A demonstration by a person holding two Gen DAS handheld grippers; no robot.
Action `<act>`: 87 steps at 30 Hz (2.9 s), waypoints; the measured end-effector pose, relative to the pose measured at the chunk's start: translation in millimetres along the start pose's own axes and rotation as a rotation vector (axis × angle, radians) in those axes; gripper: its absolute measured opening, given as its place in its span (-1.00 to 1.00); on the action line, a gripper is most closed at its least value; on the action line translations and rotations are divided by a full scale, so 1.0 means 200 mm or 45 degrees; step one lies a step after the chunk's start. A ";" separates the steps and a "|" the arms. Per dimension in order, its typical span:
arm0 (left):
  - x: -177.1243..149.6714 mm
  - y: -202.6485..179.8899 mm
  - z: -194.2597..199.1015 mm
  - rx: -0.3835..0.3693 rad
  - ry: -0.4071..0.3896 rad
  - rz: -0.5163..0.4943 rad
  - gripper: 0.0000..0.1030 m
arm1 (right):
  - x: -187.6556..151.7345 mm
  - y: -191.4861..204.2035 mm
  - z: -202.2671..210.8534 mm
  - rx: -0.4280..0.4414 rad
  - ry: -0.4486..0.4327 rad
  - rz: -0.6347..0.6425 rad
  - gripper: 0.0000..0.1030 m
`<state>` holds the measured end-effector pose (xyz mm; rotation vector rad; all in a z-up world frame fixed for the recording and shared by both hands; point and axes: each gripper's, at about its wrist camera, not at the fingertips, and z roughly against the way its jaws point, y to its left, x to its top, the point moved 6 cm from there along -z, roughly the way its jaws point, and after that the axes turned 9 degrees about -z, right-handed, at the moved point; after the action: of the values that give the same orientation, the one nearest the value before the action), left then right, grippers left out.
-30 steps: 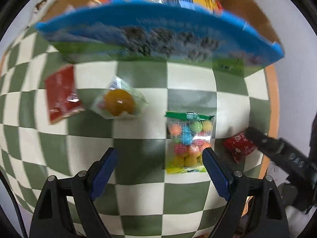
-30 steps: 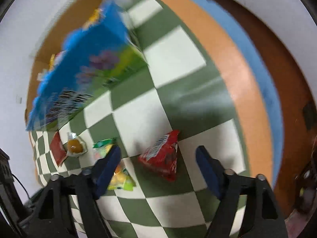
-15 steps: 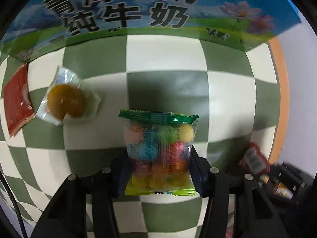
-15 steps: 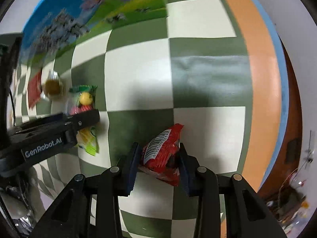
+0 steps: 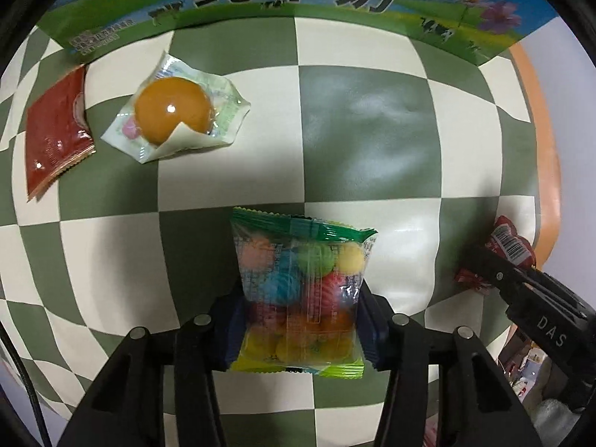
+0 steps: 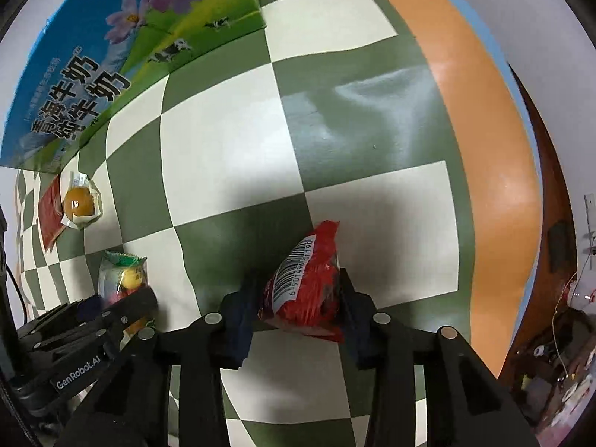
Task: Organize snacks
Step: 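Lower both packets into the cardboard box and open both tools, then grasp the dark red sauce packet with the left tool while the right grasps the round cake packet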
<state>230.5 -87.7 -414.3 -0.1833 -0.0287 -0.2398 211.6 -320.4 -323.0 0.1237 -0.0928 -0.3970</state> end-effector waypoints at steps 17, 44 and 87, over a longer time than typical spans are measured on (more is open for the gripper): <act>0.63 0.08 0.93 -0.162 -0.329 -0.037 -0.09 | 0.40 0.54 0.82 0.343 -0.267 0.229 -0.23; 1.38 0.30 0.45 -0.056 -0.076 -0.002 0.23 | 1.03 0.68 0.41 0.023 -0.096 0.253 0.08; 0.54 0.33 1.36 0.254 -0.760 -0.039 0.55 | 0.51 0.75 1.17 0.043 -0.650 0.329 0.78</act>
<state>349.9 -0.2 -153.0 -0.0500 -0.6460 -0.2043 335.6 -247.5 -64.4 0.0404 -0.6129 -0.1608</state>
